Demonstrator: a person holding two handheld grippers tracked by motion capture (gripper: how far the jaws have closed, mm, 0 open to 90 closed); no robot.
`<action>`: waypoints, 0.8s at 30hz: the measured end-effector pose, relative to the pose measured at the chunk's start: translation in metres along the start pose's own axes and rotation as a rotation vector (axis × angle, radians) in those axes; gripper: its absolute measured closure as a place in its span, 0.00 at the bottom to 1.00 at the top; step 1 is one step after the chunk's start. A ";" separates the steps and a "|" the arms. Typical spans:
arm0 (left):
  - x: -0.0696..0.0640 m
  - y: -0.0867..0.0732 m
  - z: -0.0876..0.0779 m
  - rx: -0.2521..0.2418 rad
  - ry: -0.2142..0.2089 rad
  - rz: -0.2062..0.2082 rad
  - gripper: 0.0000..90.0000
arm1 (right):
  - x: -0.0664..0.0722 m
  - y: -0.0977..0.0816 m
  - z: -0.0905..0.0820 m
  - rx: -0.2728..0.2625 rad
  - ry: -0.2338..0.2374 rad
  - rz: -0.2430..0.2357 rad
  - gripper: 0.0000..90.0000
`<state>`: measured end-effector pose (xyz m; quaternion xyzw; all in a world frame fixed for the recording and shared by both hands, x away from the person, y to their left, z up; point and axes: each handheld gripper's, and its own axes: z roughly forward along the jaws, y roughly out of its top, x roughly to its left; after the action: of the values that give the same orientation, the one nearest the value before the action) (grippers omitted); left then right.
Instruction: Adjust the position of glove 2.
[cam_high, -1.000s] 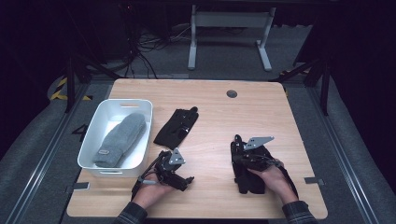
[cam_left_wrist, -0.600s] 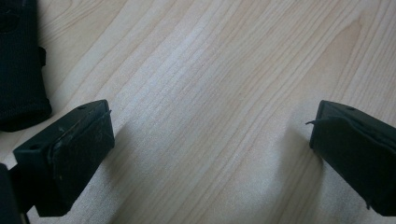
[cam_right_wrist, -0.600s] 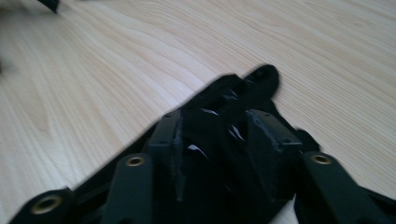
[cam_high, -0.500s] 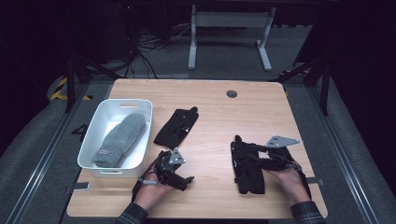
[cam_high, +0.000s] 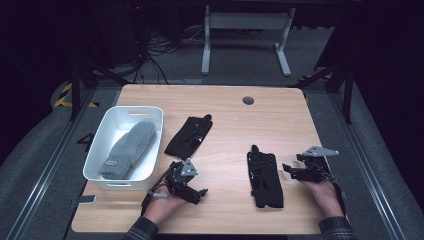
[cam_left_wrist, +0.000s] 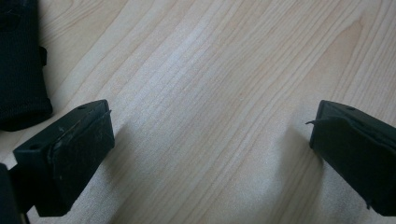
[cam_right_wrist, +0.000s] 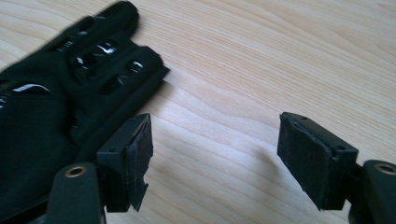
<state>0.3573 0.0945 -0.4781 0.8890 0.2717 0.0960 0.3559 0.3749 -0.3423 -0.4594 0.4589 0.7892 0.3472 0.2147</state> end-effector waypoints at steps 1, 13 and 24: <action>0.000 0.000 0.000 0.001 0.000 -0.001 0.00 | -0.001 -0.001 0.000 0.002 0.000 0.000 0.31; 0.012 0.021 -0.010 0.005 0.079 -0.097 0.60 | -0.001 -0.006 0.006 0.006 -0.011 0.001 0.20; 0.047 0.056 -0.003 -0.033 0.164 -0.229 1.00 | -0.001 -0.006 0.006 0.006 -0.012 0.001 0.20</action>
<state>0.4183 0.0887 -0.4385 0.8353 0.3978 0.1317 0.3559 0.3760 -0.3429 -0.4678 0.4619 0.7888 0.3422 0.2178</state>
